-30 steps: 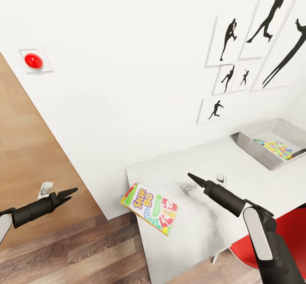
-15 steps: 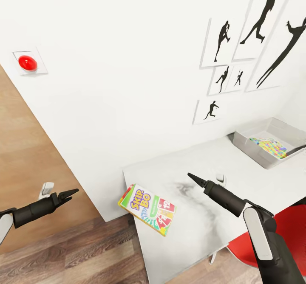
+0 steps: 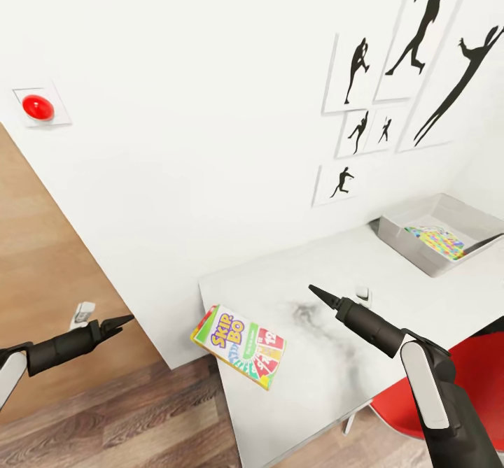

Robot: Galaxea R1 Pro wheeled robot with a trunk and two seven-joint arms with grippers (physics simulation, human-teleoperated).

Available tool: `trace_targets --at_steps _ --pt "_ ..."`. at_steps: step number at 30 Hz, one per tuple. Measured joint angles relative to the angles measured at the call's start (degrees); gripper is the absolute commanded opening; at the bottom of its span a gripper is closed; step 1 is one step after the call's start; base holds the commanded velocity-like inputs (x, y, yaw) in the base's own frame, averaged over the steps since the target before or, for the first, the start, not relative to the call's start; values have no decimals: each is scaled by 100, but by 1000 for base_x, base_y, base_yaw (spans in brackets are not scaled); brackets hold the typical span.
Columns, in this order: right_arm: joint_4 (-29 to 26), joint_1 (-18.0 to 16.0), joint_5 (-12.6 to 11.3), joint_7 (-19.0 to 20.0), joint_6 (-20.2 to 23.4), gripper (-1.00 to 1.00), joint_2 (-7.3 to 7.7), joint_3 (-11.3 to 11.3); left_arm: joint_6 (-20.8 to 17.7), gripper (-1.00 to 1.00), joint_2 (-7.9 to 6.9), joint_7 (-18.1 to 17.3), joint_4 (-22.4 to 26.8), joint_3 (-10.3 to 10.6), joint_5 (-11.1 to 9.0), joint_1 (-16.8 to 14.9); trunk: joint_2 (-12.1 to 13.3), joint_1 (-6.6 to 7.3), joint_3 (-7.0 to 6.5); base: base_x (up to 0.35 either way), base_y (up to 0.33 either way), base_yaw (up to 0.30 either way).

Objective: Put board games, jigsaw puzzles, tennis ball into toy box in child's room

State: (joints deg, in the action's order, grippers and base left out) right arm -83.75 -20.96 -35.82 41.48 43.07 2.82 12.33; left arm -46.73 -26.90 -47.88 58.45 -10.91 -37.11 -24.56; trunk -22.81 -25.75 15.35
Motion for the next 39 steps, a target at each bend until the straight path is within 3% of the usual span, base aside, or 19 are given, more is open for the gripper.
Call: trace_targets --at_steps 16,39 --pt "0 0 -6 9 -8 100 0 -6 0 100 -12 -211 17 11 64 -3 0 0 -130 0 0 -1" --pt "-8 0 -1 11 -33 100 -13 -49 -60 100 -9 -255 95 5 195 -17 0 0 -295 0 0 0"
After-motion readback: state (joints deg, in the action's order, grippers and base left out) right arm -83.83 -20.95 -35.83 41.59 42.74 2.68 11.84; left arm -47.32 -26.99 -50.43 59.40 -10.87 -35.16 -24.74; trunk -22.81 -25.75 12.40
